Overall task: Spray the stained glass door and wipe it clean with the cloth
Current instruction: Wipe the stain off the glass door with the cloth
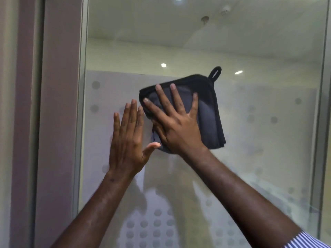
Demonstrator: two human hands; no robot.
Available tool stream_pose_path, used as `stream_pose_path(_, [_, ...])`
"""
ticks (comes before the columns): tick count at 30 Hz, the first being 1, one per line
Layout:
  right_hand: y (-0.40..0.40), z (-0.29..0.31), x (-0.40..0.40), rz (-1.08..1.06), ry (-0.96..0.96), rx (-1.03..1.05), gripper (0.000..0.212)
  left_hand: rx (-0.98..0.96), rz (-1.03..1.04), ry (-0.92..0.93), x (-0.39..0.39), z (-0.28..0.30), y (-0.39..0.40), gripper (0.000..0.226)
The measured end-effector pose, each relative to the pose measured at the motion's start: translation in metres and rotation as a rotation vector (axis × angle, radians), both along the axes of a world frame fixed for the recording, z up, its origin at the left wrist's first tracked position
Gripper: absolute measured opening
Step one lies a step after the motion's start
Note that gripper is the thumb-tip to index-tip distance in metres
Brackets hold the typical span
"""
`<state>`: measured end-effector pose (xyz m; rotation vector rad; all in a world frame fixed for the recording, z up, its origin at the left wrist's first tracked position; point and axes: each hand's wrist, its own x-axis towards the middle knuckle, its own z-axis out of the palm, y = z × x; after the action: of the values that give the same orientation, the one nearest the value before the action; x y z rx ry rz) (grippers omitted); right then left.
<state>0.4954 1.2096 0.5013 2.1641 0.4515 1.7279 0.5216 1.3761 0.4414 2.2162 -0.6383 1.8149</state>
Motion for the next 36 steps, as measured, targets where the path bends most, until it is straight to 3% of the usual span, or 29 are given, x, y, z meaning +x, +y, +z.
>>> stream_pose_path(3, [-0.003, 0.035, 0.004, 0.027, -0.058, 0.123, 0.061, -0.008, 0.037, -0.012, 0.001, 0.001, -0.002, 0.094])
stream_pose_path(7, [-0.042, 0.058, 0.004, 0.013, -0.129, 0.496, 0.063, -0.025, 0.069, -0.022, 0.001, 0.007, -0.003, 0.086])
stream_pose_path(12, [-0.093, 0.0, -0.003, 0.006, -0.175, 0.791, 0.063, -0.059, 0.013, -0.034, -0.002, 0.021, 0.001, 0.087])
stream_pose_path(14, [-0.088, -0.041, -0.004, -0.015, -0.174, 0.777, 0.062, -0.062, -0.033, -0.016, -0.001, 0.019, 0.002, 0.092])
stream_pose_path(17, [-0.043, -0.088, -0.005, -0.031, -0.131, 0.504, 0.064, -0.05, -0.077, -0.02, 0.001, 0.012, 0.003, 0.102])
stream_pose_path(20, [0.005, -0.07, 0.0, 0.063, -0.066, 0.204, 0.066, -0.025, -0.085, -0.036, 0.001, 0.012, 0.002, 0.106])
stream_pose_path(22, [0.016, -0.029, 0.003, 0.084, -0.069, 0.153, 0.064, -0.018, -0.069, -0.047, 0.002, 0.013, 0.001, 0.106])
stream_pose_path(27, [-0.033, 0.05, 0.006, 0.029, -0.143, 0.377, 0.068, -0.023, -0.034, -0.068, 0.001, 0.009, -0.008, 0.099])
stream_pose_path(32, [-0.098, 0.03, -0.001, 0.009, -0.164, 0.71, 0.062, -0.021, 0.054, -0.091, 0.003, -0.006, -0.019, 0.082])
stream_pose_path(36, [-0.086, 0.032, -0.001, 0.027, -0.181, 0.767, 0.059, -0.03, 0.034, -0.128, 0.007, -0.007, -0.003, 0.065])
